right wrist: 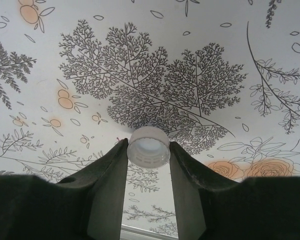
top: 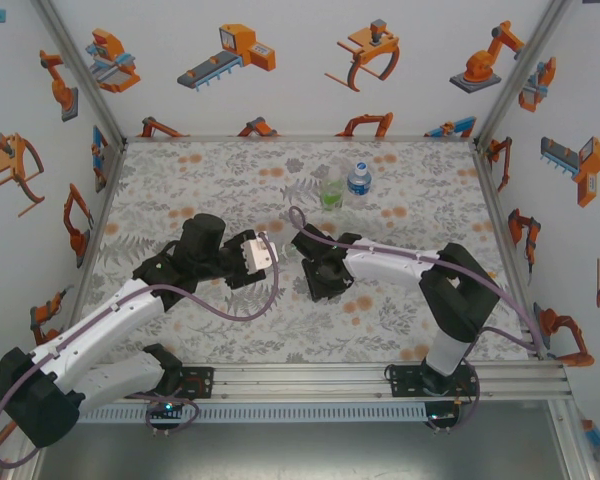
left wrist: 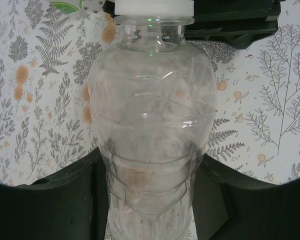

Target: Screw on the bottle caps

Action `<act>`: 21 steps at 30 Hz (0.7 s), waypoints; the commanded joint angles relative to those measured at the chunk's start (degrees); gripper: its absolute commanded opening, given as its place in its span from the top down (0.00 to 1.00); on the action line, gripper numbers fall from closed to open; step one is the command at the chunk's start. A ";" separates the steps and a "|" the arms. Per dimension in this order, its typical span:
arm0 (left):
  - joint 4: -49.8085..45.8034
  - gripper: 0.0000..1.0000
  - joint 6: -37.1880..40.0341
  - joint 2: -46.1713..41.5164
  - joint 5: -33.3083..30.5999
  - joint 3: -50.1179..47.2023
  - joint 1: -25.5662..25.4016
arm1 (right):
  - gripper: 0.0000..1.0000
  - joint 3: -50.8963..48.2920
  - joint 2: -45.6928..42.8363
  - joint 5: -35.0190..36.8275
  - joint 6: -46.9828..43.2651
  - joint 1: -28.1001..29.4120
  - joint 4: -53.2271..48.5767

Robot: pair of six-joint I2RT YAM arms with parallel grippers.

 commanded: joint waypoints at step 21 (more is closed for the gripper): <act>0.79 1.00 0.77 -1.20 0.76 -0.39 0.25 | 0.58 1.53 -2.44 1.90 1.71 0.41 -1.55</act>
